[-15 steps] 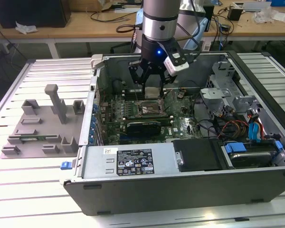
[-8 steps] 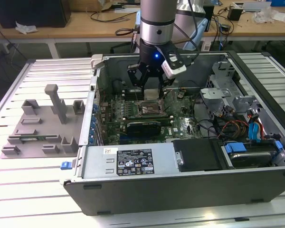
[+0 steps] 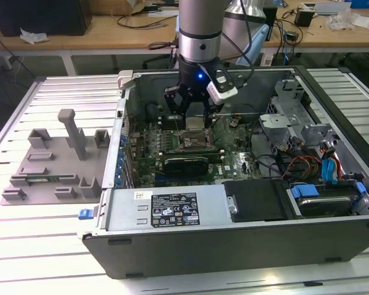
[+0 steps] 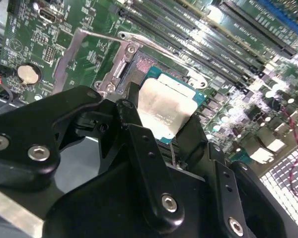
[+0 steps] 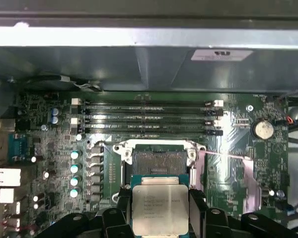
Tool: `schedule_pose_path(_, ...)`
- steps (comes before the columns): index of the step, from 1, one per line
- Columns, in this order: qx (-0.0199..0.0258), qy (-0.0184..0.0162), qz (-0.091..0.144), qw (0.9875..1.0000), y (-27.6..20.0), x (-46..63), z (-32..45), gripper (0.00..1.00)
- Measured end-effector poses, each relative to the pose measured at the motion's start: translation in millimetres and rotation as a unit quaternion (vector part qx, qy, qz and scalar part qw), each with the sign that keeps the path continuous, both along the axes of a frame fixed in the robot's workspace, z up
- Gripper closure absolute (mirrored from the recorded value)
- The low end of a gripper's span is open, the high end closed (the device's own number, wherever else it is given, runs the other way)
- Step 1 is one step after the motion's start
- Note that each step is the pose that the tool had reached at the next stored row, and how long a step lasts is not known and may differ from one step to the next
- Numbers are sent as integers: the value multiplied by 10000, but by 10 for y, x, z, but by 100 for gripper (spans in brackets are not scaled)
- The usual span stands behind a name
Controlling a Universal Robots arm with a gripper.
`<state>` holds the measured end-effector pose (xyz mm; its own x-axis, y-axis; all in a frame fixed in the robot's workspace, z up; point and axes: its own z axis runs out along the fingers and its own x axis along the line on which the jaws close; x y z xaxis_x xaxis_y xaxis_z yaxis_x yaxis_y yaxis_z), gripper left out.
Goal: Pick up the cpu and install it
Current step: 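Pick up the cpu and move it towards the insertion slot, then place the cpu into insertion slot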
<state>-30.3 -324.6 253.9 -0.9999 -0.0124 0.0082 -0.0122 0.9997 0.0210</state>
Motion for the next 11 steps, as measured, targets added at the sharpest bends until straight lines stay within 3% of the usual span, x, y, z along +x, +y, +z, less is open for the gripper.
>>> schedule_pose_path(4,1,-31,21,10000,16,-40,-57,45)
schedule_pose_path(11,0,-32,23,10000,16,-45,-71,45)
